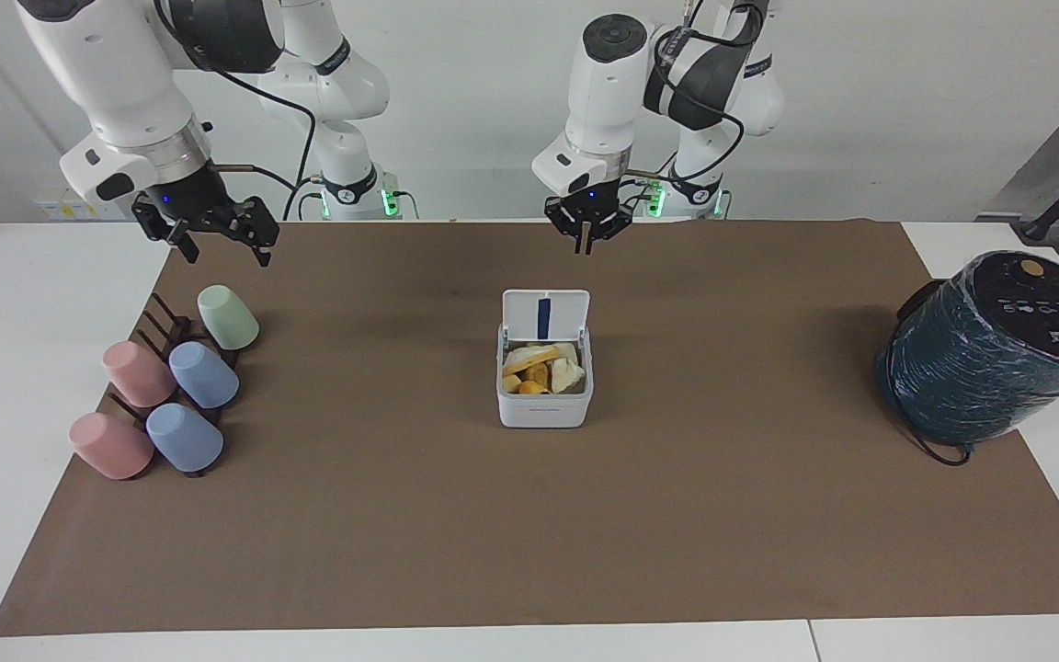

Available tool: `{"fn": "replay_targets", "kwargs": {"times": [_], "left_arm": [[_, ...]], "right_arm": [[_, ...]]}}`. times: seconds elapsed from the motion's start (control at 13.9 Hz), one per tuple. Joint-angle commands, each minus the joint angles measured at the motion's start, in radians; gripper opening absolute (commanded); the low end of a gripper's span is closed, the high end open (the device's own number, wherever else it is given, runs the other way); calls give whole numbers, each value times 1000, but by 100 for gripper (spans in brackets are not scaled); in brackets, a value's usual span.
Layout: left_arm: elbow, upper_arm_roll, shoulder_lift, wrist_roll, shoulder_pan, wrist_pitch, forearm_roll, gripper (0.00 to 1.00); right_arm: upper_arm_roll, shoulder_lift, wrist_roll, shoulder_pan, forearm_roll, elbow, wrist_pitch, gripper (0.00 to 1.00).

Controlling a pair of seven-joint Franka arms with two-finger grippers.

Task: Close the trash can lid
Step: 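Push the bin's lid down over the opening with the left gripper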

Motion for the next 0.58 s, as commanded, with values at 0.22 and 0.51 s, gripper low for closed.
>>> {"fn": "replay_targets", "kwargs": {"times": [0.22, 0.51], "left_arm": [[-14, 16, 111, -13, 55, 330, -59, 16], [23, 16, 164, -4, 108, 413, -59, 13]], "right_arm": [[3, 4, -28, -8, 10, 7, -11, 100], [3, 4, -28, -6, 10, 7, -11, 100]]}}
